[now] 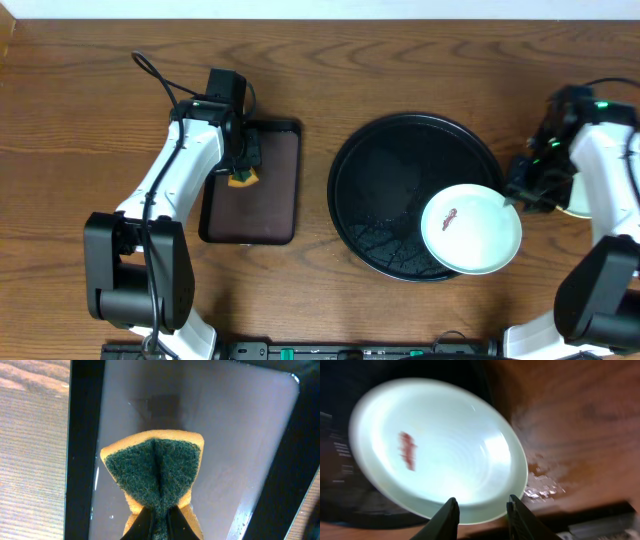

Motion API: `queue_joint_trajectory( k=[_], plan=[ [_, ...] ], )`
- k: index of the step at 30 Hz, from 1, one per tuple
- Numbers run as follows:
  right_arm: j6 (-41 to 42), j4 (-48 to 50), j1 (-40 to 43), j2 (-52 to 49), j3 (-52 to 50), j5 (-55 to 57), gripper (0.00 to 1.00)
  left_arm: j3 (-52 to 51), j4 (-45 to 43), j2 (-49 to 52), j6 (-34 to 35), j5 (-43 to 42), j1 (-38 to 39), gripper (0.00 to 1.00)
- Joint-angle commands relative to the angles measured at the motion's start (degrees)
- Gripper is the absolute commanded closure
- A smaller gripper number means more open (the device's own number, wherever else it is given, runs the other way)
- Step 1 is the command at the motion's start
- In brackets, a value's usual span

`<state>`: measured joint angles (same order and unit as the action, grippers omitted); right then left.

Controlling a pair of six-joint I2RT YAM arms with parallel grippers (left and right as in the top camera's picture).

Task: Clean dirty plates on tray and stack at the side
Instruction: 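Grasp the last pale green plate rim with right gripper, drag to tray center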

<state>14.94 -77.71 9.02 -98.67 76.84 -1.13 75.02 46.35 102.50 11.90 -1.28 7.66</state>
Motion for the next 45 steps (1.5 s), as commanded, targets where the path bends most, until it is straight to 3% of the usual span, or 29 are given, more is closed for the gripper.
queue_joint_trajectory(
  k=[1, 11, 15, 24, 38, 45],
  plan=[
    [3.96, -0.09, -1.77, 0.22, -2.64, 7.02, 0.69, -0.24, 0.52, 0.63, -0.7, 0.68, 0.02, 0.92],
    [5.79, -2.86, -1.44, 5.09, -6.05, 8.48, 0.66, -0.24, 0.5, 0.63, -0.7, 0.66, 0.02, 0.93],
    [13.29, -1.2, -0.94, 10.12, -8.85, 10.14, 0.74, -0.24, 0.5, 0.63, -0.7, 0.66, 0.02, 0.92],
    [15.04, 9.2, 0.13, 17.0, -19.76, 9.44, 0.86, -0.24, 0.48, 0.63, -0.68, 0.63, 0.02, 0.92],
    [14.82, 15.8, 0.17, 16.96, -26.88, 7.74, 0.8, -0.24, 0.52, 0.63, -0.68, 0.42, 0.02, 0.92],
    [14.84, 17.07, 0.17, 16.96, -28.33, 7.74, 0.83, -0.24, 0.52, 0.63, -0.68, 0.42, 0.02, 0.93]
  ],
)
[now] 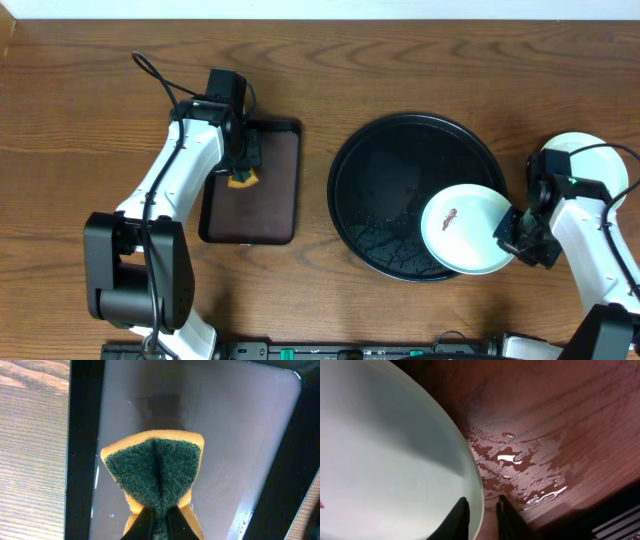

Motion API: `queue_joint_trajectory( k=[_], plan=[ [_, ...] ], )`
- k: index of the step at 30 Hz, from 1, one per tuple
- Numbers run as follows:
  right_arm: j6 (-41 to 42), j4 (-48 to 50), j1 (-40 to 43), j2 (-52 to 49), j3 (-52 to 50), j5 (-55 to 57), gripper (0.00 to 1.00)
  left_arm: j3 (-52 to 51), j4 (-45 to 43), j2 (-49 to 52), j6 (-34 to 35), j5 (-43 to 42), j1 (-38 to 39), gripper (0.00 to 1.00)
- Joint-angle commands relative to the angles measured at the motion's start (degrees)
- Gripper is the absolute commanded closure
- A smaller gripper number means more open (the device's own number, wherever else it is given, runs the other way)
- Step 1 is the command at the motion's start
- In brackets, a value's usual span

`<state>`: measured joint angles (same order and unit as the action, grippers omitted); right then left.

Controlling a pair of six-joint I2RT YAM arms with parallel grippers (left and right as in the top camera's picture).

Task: Clean dirty plates on tray and stack at the side
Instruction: 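Grasp the last pale green plate rim with right gripper, drag to tray center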

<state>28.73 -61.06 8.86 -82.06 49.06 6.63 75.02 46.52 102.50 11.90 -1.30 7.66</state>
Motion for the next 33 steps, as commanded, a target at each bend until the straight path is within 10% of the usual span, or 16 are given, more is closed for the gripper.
queue_joint_trajectory(
  k=[1, 21, 33],
  plan=[
    [1.05, 0.46, 0.33, 0.35, -0.57, -0.02, 0.84, -0.24, 0.35, 0.63, -0.68, 0.44, 0.02, 0.92],
    [0.59, 5.2, 0.31, 0.42, 0.26, -2.97, 0.99, -0.24, 0.35, 0.63, -0.68, 0.44, 0.02, 0.92],
    [-14.93, 25.18, -3.45, -2.58, 2.05, -20.65, 0.99, -0.24, 0.33, 0.63, -0.72, 0.46, 0.07, 0.92]
  ],
)
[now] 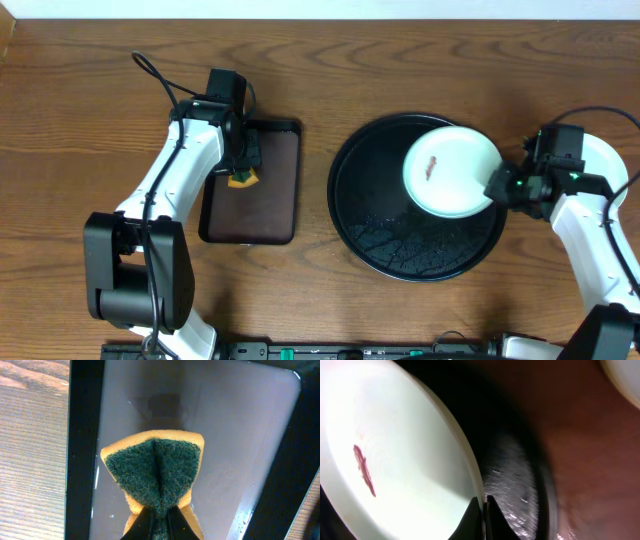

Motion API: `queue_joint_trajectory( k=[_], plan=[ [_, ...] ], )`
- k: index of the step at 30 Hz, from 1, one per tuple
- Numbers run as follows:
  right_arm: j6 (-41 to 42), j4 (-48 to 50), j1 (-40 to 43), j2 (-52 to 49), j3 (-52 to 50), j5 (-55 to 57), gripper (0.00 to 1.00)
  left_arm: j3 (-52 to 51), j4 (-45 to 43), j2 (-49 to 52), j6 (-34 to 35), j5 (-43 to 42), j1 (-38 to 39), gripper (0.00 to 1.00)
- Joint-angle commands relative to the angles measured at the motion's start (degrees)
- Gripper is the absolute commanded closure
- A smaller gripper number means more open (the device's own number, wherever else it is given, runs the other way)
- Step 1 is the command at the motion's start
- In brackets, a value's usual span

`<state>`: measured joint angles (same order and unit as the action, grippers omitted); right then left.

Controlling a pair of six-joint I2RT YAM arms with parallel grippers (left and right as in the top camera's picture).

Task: Clean dirty plates on tray and stack at the side
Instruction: 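Grasp the last pale green plate rim with right gripper, drag to tray center, then lift the sponge with the left gripper from the small black tray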

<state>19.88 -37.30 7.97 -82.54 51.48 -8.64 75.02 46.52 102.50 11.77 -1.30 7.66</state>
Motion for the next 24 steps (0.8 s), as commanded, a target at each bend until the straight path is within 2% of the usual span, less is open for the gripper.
queue_joint_trajectory(
  k=[1, 5, 16, 24],
  plan=[
    [-6.6, 2.01, -3.32, -2.75, -0.52, -5.38, 0.99, -0.24, 0.31, 0.63, -0.59, 0.46, 0.07, 0.93],
    [-10.58, 4.61, -5.7, -5.35, -0.57, -4.68, 0.99, -0.24, -0.04, 0.63, -0.85, 0.46, 0.15, 0.93],
    [-10.29, 4.79, -5.84, -10.1, -0.59, -3.67, 0.99, -0.22, -0.42, 0.63, -4.76, 0.81, 3.67, 0.93],
    [-9.49, 2.34, -5.75, -11.41, 1.64, -3.3, 0.96, 1.46, 1.51, 0.63, -4.72, 3.56, 4.0, 0.93]
  ],
)
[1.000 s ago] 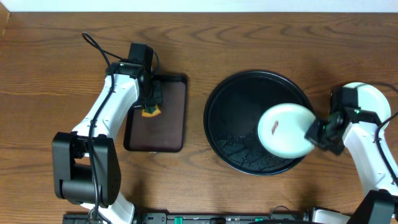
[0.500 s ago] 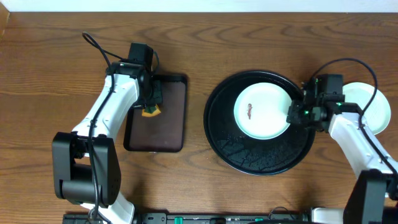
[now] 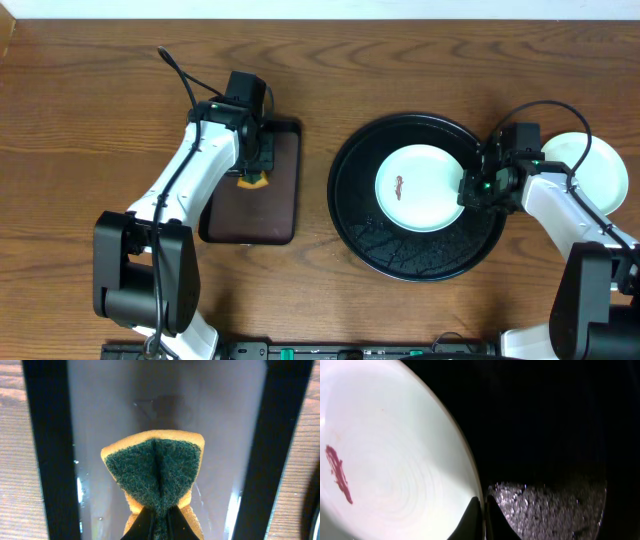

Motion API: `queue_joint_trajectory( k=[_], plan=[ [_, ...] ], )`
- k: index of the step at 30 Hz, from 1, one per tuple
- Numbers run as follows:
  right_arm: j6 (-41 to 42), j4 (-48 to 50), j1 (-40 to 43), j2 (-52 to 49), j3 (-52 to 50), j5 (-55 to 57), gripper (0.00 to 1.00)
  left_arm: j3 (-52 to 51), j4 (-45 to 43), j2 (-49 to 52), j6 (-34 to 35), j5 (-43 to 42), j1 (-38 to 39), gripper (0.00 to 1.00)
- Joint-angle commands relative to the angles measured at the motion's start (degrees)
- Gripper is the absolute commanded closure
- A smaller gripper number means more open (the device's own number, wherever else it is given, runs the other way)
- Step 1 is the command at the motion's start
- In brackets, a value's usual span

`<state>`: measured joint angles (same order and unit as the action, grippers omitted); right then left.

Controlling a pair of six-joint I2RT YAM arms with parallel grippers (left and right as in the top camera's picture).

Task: Clean dirty plates on tray and stack at the side
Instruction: 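Lift the sponge with the left gripper from the small black tray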

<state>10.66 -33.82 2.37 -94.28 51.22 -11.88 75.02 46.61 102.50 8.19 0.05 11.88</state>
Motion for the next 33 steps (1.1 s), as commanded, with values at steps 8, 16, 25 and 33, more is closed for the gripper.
queue_joint_trajectory(
  k=[8, 16, 25, 33],
  plan=[
    [-3.72, -10.8, -0.17, 0.31, 11.02, 0.52, 0.61, 9.86, 8.59, 0.57, -0.44, 2.14, 0.26, 0.93],
    [-3.63, -9.33, -0.2, 0.2, 9.38, 4.96, 0.62, 11.56, 9.46, 0.59, 3.8, 2.19, 1.14, 0.93],
    [-2.99, -2.69, -0.24, 0.2, 2.1, 2.14, 0.68, 11.43, 8.15, 0.59, 6.88, 2.16, 1.22, 0.93],
    [-2.54, 0.26, -0.22, 0.2, -1.18, 3.93, 0.83, 10.93, 8.15, 0.59, 6.67, 2.16, 1.22, 0.93]
  ],
)
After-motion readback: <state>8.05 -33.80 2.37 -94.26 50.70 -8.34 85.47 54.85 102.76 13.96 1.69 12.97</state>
